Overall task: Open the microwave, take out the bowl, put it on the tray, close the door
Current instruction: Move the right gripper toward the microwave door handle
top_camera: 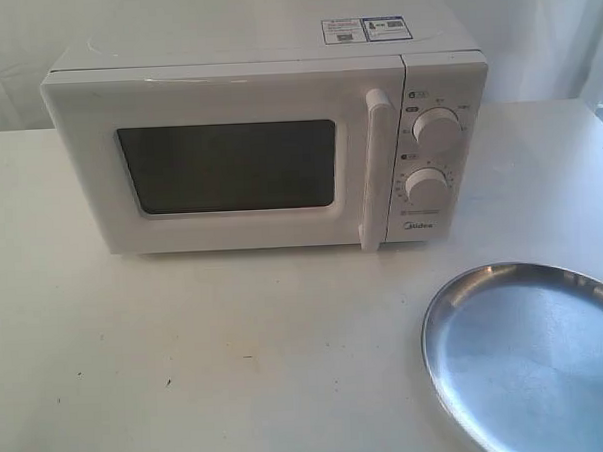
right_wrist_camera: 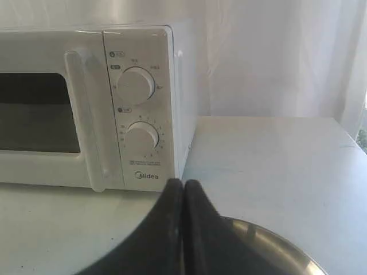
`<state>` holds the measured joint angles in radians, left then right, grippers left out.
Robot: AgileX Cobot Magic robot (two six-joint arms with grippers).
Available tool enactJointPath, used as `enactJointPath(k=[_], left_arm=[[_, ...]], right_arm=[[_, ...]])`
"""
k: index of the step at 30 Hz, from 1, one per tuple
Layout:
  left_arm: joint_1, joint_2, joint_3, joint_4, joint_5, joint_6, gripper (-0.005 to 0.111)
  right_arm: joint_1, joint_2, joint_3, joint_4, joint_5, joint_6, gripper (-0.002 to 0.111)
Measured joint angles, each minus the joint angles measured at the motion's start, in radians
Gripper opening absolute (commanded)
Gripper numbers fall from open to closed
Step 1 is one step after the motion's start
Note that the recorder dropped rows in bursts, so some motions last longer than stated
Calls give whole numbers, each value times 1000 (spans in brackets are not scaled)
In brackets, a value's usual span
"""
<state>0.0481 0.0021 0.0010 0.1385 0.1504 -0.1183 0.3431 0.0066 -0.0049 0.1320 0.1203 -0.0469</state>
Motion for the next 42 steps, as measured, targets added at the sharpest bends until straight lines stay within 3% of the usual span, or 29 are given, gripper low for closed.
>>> enactJointPath(k=[7,10,13,20,24,31,34,42], left_arm=[[0,0,0,0,0,0,0],[0,0,0,0,0,0,0],[0,0,0,0,0,0,0],[0,0,0,0,0,0,0],[0,0,0,0,0,0,0],[0,0,0,0,0,0,0],[0,0,0,0,0,0,0],[0,0,0,0,0,0,0]], right_arm=[[0,0,0,0,-6,0,0],[0,0,3,2,-170,104,0],[0,-2,3,4,-409,387,0],[0,-2,3,0,-636,493,0],[0,48,-43,-152,-700,542,0],[0,510,-363,-669,-748,663,0],[0,780,-444,-761,-802,613,0],[-20,1368,-461,-826,-1043,463,0]])
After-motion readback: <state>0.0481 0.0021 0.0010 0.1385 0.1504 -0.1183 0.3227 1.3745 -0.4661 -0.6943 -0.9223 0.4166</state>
